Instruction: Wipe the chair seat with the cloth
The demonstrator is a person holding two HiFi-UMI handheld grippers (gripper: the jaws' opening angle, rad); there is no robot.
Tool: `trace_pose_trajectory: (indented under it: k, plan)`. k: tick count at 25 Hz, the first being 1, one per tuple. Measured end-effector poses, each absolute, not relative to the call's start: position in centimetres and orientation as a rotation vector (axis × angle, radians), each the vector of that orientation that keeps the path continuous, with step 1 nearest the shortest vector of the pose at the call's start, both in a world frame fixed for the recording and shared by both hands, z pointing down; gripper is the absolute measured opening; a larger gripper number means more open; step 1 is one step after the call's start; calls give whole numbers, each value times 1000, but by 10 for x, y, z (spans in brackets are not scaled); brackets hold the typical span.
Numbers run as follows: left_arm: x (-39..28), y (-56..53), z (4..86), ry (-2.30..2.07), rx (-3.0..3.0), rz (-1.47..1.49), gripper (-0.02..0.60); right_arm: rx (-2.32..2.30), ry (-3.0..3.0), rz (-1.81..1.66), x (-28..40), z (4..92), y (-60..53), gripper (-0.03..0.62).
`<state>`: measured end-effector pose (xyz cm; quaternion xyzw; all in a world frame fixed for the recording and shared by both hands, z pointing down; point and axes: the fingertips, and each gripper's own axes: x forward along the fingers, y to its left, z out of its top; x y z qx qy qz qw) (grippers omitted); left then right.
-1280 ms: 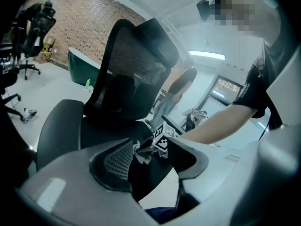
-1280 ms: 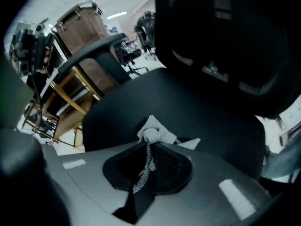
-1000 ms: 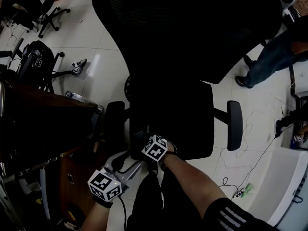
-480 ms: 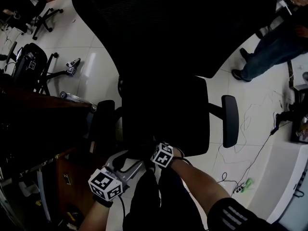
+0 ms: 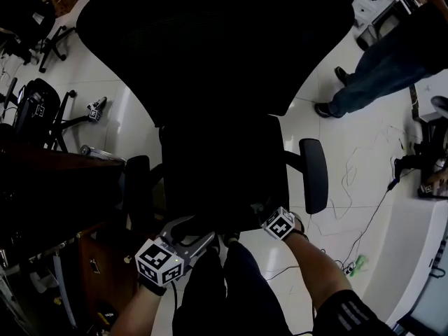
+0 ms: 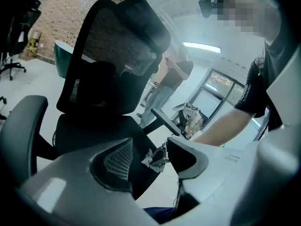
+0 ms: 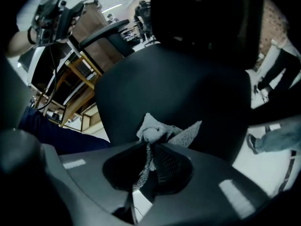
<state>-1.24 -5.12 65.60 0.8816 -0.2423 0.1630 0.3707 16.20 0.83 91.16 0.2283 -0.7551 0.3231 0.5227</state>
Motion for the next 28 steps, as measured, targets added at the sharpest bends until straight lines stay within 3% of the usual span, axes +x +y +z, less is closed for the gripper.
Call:
trace_pose_trajectory:
  k: [5, 11, 28]
  plan:
    - [5, -54, 649, -594, 2274, 430, 253, 649, -1772, 804, 188, 906, 5, 40]
    - [7, -60, 632, -608, 2272, 430, 253, 749, -1889, 907, 157, 862, -14, 41]
    - [-11, -31, 475, -748, 2385, 244, 264, 834, -2628, 830, 70, 524, -33, 40]
